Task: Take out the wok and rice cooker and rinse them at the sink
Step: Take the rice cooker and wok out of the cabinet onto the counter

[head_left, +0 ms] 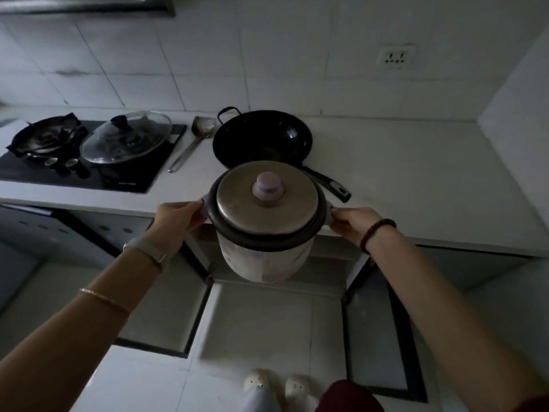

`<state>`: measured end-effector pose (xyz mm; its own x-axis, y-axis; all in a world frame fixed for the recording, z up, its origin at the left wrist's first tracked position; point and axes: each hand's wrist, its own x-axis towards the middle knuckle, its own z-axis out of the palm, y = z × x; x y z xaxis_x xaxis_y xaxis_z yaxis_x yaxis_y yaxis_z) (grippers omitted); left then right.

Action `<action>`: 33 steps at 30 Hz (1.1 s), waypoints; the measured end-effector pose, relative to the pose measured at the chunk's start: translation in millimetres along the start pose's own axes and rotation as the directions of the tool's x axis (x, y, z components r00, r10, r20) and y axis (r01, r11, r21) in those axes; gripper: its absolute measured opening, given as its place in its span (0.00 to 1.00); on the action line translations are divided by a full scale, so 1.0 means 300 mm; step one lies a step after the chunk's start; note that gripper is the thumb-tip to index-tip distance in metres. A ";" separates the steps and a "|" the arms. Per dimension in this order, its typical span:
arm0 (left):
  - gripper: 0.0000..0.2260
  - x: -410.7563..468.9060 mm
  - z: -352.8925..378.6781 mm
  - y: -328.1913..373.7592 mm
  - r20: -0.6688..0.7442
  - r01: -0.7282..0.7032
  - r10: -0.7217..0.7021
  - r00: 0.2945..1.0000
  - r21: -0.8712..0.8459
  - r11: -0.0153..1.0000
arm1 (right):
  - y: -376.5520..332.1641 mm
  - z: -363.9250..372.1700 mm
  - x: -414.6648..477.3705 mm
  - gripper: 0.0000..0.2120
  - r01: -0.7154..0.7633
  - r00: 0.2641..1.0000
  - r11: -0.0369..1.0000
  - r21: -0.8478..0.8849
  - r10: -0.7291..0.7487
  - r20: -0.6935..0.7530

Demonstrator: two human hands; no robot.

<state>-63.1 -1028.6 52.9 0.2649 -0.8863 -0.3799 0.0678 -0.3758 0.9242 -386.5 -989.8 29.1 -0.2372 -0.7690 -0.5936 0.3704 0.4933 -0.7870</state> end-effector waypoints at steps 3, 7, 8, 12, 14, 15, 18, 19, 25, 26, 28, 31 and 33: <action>0.05 0.019 0.126 0.142 0.074 -0.012 0.016 0.997 -0.047 0.999 | -0.157 -0.064 -0.042 0.03 0.098 0.995 0.992 0.077 -0.097 -0.011; 0.06 0.063 0.296 0.289 0.230 -0.061 0.069 0.971 -0.039 0.997 | -0.329 -0.157 -0.085 0.04 0.208 0.976 0.971 0.121 -0.198 -0.086; 0.07 0.077 0.342 0.318 0.282 -0.070 0.072 0.957 -0.016 0.997 | -0.363 -0.183 -0.089 0.04 0.226 0.971 0.965 0.133 -0.211 -0.115; 0.12 0.120 0.557 0.403 0.406 -0.014 0.034 0.913 -0.051 0.999 | -0.467 -0.283 -0.077 0.04 0.286 0.945 0.940 0.185 -0.245 -0.216; 0.09 0.124 0.671 0.428 0.448 -0.025 0.026 0.894 -0.009 1.000 | -0.502 -0.337 -0.061 0.04 0.314 0.931 0.926 0.209 -0.258 -0.257; 0.08 0.123 0.725 0.437 0.469 -0.037 0.031 0.883 0.005 0.999 | -0.518 -0.366 -0.049 0.05 0.325 0.927 0.919 0.225 -0.261 -0.271; 0.08 0.167 0.887 0.453 0.518 -0.052 0.004 0.855 0.078 0.996 | -0.561 -0.448 -0.010 0.05 0.330 0.917 0.905 0.269 -0.240 -0.319; 0.09 0.181 0.940 0.455 0.523 -0.044 -0.009 0.852 0.088 0.995 | -0.573 -0.475 0.010 0.05 0.329 0.910 0.904 0.274 -0.226 -0.346; 0.10 0.248 1.240 0.418 0.588 -0.013 -0.081 0.805 0.154 0.988 | -0.610 -0.605 0.135 0.13 0.271 0.890 0.906 0.325 -0.107 -0.444; 0.11 0.271 1.282 0.407 0.592 -0.012 -0.096 0.800 0.175 0.984 | -0.610 -0.623 0.159 0.15 0.254 0.884 0.913 0.319 -0.085 -0.459; 0.10 0.319 1.357 0.379 0.599 -0.011 -0.124 0.791 0.217 0.976 | -0.607 -0.658 0.215 0.16 0.211 0.871 0.933 0.291 -0.044 -0.490; 0.09 0.384 1.444 0.325 0.603 -0.012 -0.175 0.778 0.292 0.956 | -0.588 -0.714 0.311 0.16 0.166 0.839 0.949 0.266 0.005 -0.544; 0.10 0.416 1.489 0.286 0.597 0.001 -0.207 0.775 0.327 0.945 | -0.576 -0.747 0.374 0.15 0.138 0.817 0.957 0.256 0.036 -0.575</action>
<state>-454.0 -1292.2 67.1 -0.3831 -0.7707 -0.5092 -0.2501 -0.4441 0.8603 -678.5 -1070.2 60.8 -0.6970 -0.3772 -0.6098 0.5513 0.2618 -0.7921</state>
